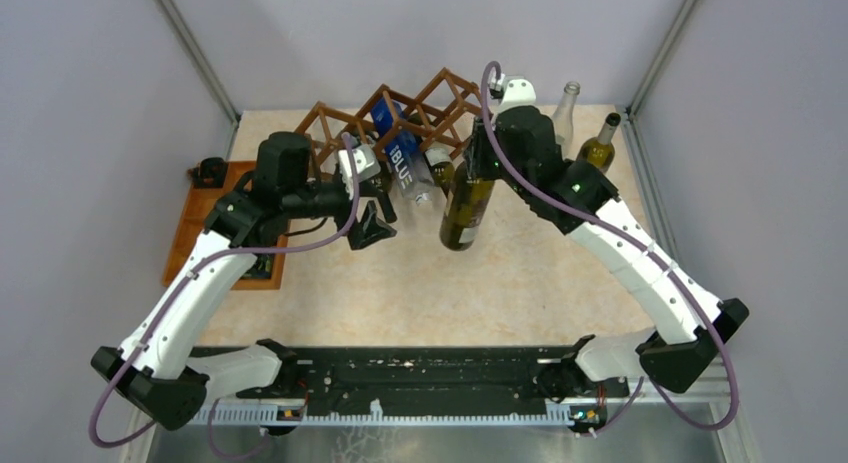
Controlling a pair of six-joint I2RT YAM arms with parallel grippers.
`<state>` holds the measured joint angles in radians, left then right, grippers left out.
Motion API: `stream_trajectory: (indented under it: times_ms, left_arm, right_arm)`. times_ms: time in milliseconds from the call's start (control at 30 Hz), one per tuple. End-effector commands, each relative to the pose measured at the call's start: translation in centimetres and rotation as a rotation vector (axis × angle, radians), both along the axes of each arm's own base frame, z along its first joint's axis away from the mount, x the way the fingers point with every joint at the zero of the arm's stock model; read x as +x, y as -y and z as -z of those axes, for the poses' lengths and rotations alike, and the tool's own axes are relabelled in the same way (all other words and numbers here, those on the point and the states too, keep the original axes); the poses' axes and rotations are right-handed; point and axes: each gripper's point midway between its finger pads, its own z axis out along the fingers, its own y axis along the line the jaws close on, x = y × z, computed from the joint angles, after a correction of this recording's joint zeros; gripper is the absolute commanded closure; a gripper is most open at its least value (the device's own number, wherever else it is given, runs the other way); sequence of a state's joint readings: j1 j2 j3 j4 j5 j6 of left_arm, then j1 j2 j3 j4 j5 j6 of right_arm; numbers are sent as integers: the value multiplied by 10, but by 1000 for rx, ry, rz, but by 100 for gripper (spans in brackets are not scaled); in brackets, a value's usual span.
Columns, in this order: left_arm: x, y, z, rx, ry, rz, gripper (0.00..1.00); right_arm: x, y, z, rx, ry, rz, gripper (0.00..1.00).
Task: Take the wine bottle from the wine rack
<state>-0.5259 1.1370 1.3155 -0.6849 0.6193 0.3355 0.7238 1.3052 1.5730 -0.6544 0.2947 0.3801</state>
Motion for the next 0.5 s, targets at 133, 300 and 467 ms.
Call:
stream_trajectory:
  times_ms: [133, 300, 467]
  left_arm:
    - [9, -5, -2, 64, -61, -61, 1]
    - [18, -8, -4, 83, -71, -106, 1]
    - [24, -13, -3, 106, -91, -143, 1]
  right_arm:
    - [32, 92, -76, -150, 312, 334, 100]
    - [76, 116, -65, -166, 308, 419, 100]
    - [122, 131, -45, -199, 303, 479, 100]
